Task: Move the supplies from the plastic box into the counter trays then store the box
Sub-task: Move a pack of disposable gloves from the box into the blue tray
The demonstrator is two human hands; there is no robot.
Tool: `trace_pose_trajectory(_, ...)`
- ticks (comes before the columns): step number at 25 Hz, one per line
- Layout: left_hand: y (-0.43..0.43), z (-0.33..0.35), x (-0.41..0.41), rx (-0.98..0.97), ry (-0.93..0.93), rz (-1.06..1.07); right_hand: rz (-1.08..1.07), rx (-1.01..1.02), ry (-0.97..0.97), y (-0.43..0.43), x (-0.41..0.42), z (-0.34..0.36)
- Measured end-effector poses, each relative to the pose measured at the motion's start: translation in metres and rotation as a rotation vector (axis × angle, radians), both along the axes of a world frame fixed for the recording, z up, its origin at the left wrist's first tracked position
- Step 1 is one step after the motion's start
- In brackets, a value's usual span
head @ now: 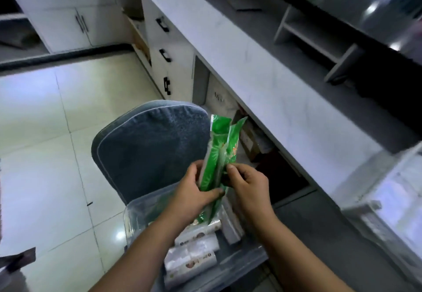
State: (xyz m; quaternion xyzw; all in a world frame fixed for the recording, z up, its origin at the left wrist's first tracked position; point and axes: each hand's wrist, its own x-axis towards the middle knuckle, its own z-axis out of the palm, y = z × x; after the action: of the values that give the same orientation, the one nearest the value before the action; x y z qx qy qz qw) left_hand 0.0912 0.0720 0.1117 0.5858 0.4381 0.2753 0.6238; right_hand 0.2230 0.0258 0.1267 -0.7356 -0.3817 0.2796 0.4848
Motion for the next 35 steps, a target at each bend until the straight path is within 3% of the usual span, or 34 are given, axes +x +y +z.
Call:
trace_pose_trajectory(4, -0.005, 0.035, 0.049, 0.137, 0.015, -0.041, -0.082, 0.042, -0.057, -0.021, 0.035, 0.037)
trace_pose_trajectory(7, -0.014, 0.055, 0.085, 0.126, -0.065, -0.105, -0.162, 0.094, -0.239, -0.048, 0.071, 0.067)
trace_pose_trajectory(10, -0.020, 0.079, 0.124, 0.069, -0.128, -0.147, -0.424, 0.150, -0.388, -0.091, 0.115, 0.090)
trace_pose_trajectory(12, -0.028, 0.094, 0.153, -0.005, -0.227, -0.218, -0.535, 0.114, -0.299, -0.122, 0.141, 0.099)
trace_pose_trajectory(14, -0.045, 0.108, 0.184, -0.071, -0.292, -0.309, -0.560, 0.094, -0.091, -0.153, 0.167, 0.109)
trace_pose_trajectory(20, -0.141, 0.130, 0.274, -0.299, -0.419, -0.541, -0.535, 0.257, 0.404, -0.257, 0.230, 0.116)
trace_pose_trajectory(25, -0.225, 0.140, 0.349, -0.243, -0.389, -0.685, -0.630, 0.294, 0.389, -0.325, 0.294, 0.108)
trace_pose_trajectory(30, -0.308, 0.142, 0.441, -0.283, -0.360, -0.648, -0.514, 0.317, 0.507, -0.417, 0.387, 0.117)
trace_pose_trajectory(35, -0.378, 0.139, 0.531, -0.131, -0.248, -0.754, -0.596, 0.205, 0.253, -0.500, 0.478, 0.131)
